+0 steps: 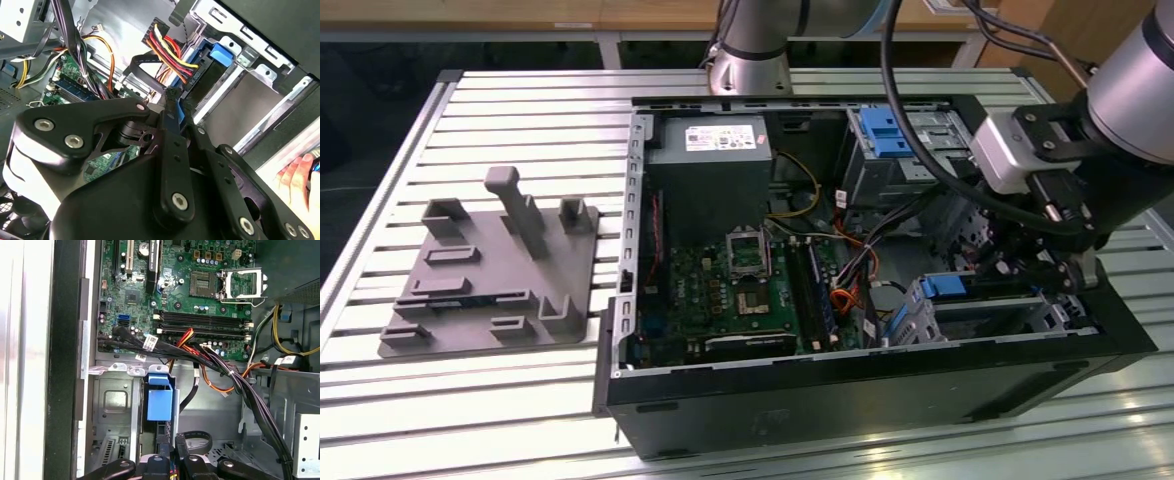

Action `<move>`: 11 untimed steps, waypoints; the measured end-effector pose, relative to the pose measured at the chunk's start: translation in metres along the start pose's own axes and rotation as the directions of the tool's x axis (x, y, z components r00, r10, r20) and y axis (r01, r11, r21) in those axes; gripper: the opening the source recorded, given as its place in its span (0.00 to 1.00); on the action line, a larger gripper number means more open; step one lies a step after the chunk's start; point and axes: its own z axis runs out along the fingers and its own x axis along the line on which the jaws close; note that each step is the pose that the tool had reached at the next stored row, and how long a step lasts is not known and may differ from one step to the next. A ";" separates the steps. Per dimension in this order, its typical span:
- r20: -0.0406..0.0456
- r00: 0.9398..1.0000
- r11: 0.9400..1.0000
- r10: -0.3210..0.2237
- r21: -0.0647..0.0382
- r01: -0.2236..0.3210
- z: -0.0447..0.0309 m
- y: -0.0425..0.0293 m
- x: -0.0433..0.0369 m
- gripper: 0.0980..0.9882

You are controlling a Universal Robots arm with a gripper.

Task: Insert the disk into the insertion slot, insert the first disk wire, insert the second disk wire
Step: 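Insert the second disk wire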

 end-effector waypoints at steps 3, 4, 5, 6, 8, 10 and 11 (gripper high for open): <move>0.000 1.000 1.000 0.000 0.000 0.000 0.0002 -0.0004 0.0006 0.11; 0.000 1.000 1.000 0.000 0.000 0.000 0.0003 -0.0005 0.0007 0.11; 0.000 1.000 1.000 0.000 0.000 0.000 0.0005 -0.0006 0.0010 0.11; 0.000 1.000 1.000 0.000 0.000 0.000 0.0005 -0.0007 0.0012 0.11; 0.000 1.000 1.000 0.000 0.000 0.000 0.0008 -0.0007 0.0017 0.11; 0.000 1.000 1.000 0.000 0.000 0.000 0.0010 -0.0007 0.0022 0.11; 0.000 1.000 1.000 0.000 0.000 0.000 0.0012 -0.0007 0.0023 0.11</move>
